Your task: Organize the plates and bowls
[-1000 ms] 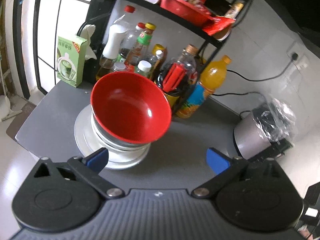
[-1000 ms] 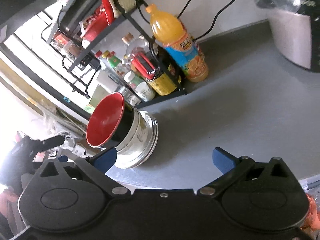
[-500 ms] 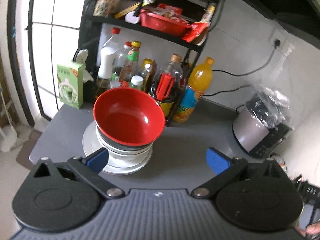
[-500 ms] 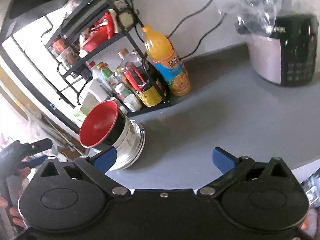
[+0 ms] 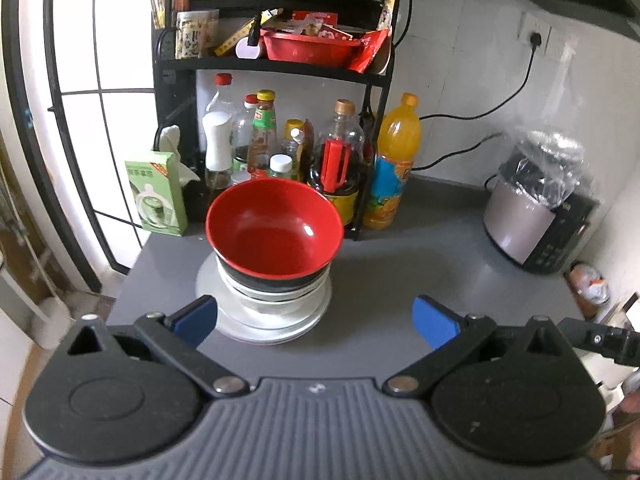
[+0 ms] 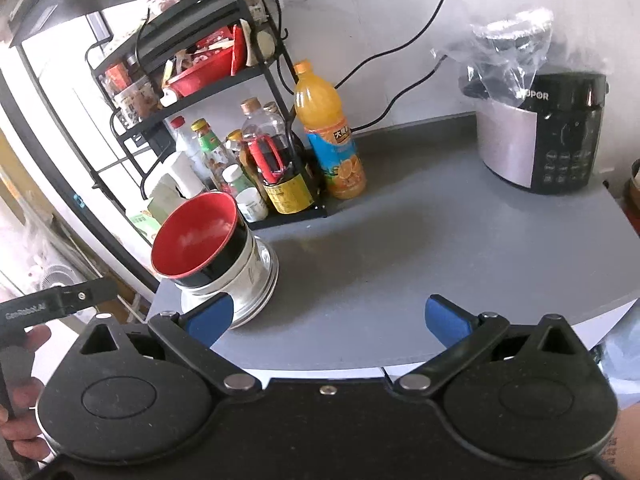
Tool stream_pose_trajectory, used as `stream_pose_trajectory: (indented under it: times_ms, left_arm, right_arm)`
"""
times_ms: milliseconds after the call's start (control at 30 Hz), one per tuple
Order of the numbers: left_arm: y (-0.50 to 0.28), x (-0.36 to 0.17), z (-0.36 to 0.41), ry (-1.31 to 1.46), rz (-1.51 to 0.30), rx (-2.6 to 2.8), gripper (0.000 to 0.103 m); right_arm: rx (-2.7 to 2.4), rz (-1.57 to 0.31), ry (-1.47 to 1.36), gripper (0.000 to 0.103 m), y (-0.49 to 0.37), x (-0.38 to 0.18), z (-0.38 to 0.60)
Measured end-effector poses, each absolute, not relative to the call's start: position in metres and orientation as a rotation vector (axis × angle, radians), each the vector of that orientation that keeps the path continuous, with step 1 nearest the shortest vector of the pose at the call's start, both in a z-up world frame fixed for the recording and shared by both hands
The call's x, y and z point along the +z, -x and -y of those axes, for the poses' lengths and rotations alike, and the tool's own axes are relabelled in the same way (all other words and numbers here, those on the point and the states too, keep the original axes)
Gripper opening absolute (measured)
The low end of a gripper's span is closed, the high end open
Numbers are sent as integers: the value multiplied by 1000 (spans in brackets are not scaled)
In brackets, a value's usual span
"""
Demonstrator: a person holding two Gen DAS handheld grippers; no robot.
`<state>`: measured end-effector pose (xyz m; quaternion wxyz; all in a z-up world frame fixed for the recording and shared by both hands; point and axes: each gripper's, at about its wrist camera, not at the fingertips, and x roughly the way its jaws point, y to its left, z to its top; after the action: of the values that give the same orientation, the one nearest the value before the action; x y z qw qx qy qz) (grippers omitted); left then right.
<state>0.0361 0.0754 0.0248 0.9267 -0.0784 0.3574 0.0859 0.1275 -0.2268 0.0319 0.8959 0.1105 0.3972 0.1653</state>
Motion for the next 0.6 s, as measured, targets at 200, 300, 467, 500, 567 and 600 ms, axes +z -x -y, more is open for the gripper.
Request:
stream_pose_trajectory:
  times_ms: [200,300,467,500,567,600]
  left_arm:
    - [-30,26,-68,129,-726,178,103]
    - [-24,28,-67,128,-717,183,103]
    - [-10,36,-67,109,-686,211,103]
    - [-7,37,-66,93,-681,214,103]
    - [-1,39,-63,65,-675,220,103]
    - [1,39,-62,59,-678,214,103]
  right_arm:
    - [300,-826,-178,103,-117,35,214]
    - [286,-818,-155,103,-112,37,210]
    - [285,-803,-107,103,-100,42,199]
    - [282,-800,-101,103,-98,43,197]
    - [280,-800,-99,103,-96,44,196]
    - [273,-801,-102,103,-93,47,195]
